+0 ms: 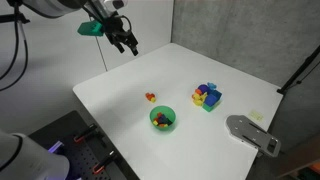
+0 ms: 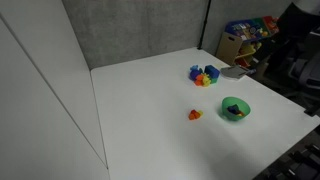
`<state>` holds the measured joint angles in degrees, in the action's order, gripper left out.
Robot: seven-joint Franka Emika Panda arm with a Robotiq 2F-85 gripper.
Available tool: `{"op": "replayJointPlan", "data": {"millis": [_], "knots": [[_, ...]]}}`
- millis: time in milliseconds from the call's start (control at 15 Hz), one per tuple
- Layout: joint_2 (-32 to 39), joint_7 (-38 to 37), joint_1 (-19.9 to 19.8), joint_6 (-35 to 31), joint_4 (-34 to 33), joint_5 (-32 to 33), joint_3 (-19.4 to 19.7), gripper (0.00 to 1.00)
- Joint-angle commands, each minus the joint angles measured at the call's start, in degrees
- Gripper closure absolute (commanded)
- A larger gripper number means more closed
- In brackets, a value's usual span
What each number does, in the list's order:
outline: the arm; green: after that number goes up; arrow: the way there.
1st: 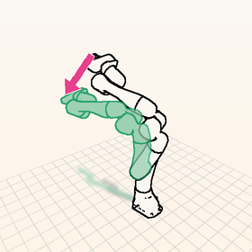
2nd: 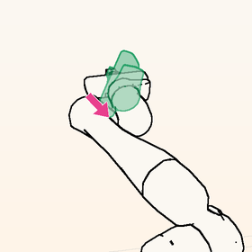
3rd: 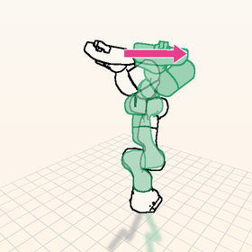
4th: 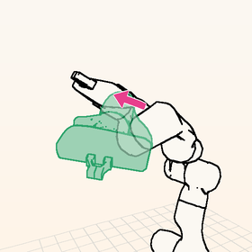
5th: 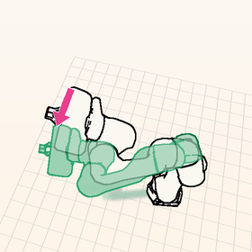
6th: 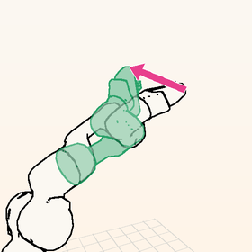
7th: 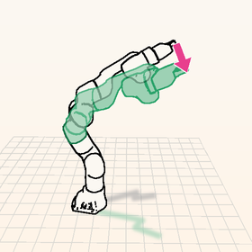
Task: Put the orange building block to the left in the green bowl
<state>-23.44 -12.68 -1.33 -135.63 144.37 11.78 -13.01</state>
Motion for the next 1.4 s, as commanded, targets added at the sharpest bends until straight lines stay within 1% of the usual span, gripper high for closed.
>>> {"op": "replayJointPlan", "data": {"millis": [0,133,467,867,1333], "knots": [[0.1,-0.4,1.1,0.2,-0.1,0.6,1.0,0.0],[0.8,-0.2,1.2,0.1,-0.3,0.3,1.2,0.0],[8.1,-0.4,1.9,-2.8,-1.6,-1.2,2.1,0.0],[21.1,-0.8,3.1,-10.1,-4.6,-4.3,3.4,0.0],[37.0,-1.5,5.6,-17.2,-10.6,-9.9,5.9,0.0]]}}
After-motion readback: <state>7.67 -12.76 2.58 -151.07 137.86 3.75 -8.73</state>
